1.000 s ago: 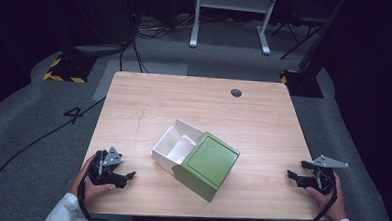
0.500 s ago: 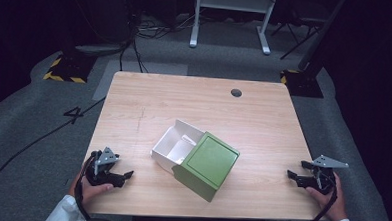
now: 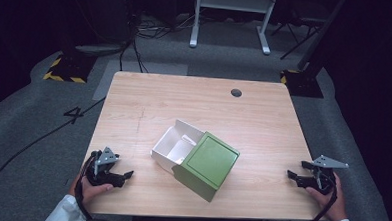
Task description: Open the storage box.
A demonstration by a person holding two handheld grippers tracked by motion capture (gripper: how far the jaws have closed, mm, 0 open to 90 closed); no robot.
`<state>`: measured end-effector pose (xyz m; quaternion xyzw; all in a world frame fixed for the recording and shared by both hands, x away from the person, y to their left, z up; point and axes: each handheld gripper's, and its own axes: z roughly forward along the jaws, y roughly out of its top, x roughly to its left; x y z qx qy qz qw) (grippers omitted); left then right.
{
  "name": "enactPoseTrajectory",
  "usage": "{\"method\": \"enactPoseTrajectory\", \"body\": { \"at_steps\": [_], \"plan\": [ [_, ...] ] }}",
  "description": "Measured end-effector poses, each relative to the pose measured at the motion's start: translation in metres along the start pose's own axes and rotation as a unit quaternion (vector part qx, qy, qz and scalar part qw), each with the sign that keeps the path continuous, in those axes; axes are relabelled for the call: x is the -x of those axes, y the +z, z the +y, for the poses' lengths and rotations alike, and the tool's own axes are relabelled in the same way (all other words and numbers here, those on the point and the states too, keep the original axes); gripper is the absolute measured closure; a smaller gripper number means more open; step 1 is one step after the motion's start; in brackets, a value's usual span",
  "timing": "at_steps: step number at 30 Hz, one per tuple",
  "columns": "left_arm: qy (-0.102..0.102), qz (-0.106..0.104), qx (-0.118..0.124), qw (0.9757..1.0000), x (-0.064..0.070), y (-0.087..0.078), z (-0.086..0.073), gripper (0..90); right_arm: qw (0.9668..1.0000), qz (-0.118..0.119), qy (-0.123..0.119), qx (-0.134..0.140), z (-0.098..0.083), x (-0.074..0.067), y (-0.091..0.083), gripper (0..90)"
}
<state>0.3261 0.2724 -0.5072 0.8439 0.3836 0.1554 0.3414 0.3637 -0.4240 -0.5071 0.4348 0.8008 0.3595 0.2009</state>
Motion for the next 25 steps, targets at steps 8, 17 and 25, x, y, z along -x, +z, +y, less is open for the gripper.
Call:
{"method": "enactPoseTrajectory", "body": {
  "at_steps": [8,17,25],
  "plan": [
    [-0.001,0.001,0.0,1.0,-0.0003,0.0005,0.0005,16.3,1.0,0.0,0.0,0.0,0.0,0.0,0.0,20.7],
    [-0.003,0.001,0.001,1.0,-0.0008,0.001,0.001,16.5,1.0,0.001,-0.001,0.0,0.0001,0.0002,0.0002,20.7],
    [-0.001,0.003,0.001,1.0,-0.0012,0.001,0.0011,16.6,1.0,0.001,-0.001,0.0,0.0001,0.0002,0.0002,20.7]
  ]
}}
